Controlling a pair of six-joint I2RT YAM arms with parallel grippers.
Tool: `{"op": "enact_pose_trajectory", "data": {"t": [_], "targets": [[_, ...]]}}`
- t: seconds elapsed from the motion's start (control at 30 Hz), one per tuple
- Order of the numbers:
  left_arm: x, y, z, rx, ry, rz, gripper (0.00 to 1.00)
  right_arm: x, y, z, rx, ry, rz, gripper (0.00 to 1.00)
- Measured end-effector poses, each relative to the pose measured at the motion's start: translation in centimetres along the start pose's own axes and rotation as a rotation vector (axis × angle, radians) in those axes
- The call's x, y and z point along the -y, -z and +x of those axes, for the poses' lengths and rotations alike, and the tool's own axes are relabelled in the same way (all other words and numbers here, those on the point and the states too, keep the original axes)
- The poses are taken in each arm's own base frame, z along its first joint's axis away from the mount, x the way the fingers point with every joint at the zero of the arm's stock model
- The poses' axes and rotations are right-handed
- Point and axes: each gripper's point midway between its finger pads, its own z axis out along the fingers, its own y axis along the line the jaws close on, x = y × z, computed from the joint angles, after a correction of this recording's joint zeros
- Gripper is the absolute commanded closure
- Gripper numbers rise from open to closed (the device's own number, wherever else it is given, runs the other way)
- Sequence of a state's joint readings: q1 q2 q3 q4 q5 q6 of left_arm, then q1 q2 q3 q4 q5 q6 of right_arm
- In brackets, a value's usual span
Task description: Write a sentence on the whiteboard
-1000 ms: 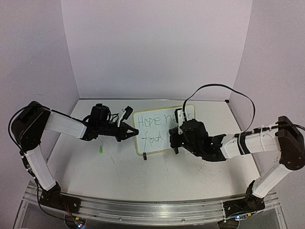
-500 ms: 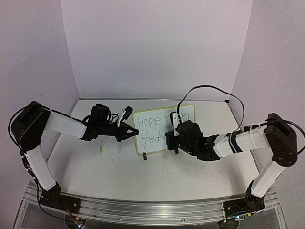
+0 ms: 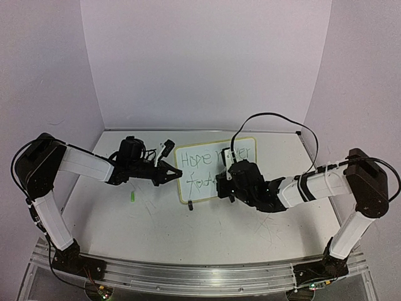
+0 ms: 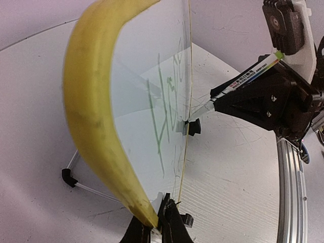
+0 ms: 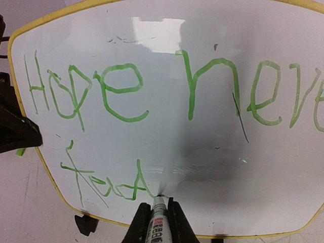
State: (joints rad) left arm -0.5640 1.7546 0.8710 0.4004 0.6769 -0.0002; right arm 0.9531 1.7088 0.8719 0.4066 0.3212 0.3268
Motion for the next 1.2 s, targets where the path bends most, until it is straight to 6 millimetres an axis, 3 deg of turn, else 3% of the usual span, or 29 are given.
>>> {"op": "enact_pose_trajectory", "data": {"t": [0.53,1.2], "targets": [[0.0,0.0,0.0,-0.001,0.000,0.000,1.00,2.1,0.8,-1.4,0.050,-0.012,0.118,1.00],[0.0,0.0,0.0,-0.001,0.001,0.000,1.00,0.9,0.4,-1.3,0.042,0.017,0.054,1.00]]}}
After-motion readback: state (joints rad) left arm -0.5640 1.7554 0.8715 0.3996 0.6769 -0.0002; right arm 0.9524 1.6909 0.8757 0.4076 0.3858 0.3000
